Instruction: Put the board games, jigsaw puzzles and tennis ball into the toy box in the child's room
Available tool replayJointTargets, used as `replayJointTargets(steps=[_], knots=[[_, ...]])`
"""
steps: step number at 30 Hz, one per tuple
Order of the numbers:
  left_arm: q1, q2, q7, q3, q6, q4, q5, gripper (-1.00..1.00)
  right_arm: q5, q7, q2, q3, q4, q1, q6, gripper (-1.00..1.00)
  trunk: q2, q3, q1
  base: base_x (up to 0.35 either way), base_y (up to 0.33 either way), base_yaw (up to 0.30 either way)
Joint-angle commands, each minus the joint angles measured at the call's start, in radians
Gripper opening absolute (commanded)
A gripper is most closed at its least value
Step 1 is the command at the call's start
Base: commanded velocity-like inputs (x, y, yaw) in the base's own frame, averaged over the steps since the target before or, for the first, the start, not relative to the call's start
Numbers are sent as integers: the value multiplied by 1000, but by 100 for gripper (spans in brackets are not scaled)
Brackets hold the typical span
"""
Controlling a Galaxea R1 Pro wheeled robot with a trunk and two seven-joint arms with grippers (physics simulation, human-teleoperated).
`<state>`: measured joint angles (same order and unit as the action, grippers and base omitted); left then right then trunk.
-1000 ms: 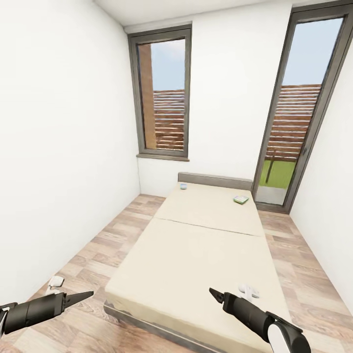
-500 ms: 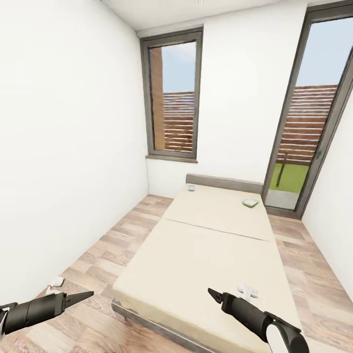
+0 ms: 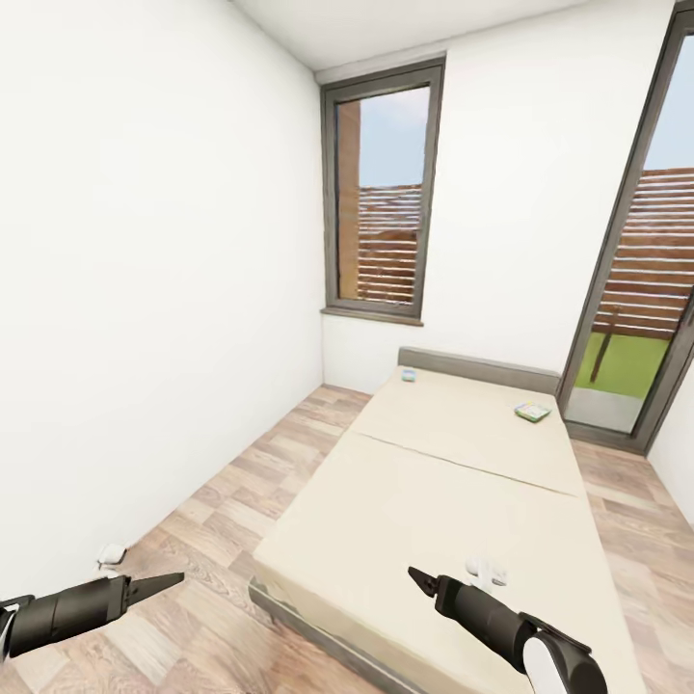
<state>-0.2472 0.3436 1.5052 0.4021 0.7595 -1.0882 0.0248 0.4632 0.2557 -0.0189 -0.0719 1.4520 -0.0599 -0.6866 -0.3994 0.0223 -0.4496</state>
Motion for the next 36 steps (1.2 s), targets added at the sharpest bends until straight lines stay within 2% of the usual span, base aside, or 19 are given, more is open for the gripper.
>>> replayJointTargets(steps=[1,36], knots=[[0,0,4,0,11,1,0,100,0,5,-1,-3,0,0,-6,100,-1,0,0,0,0,254],[-1,-3,3,0,14,1,0,100,-10,-2,-5,-3,-5,-1,-7,100,-1,27,0,0,0,263]])
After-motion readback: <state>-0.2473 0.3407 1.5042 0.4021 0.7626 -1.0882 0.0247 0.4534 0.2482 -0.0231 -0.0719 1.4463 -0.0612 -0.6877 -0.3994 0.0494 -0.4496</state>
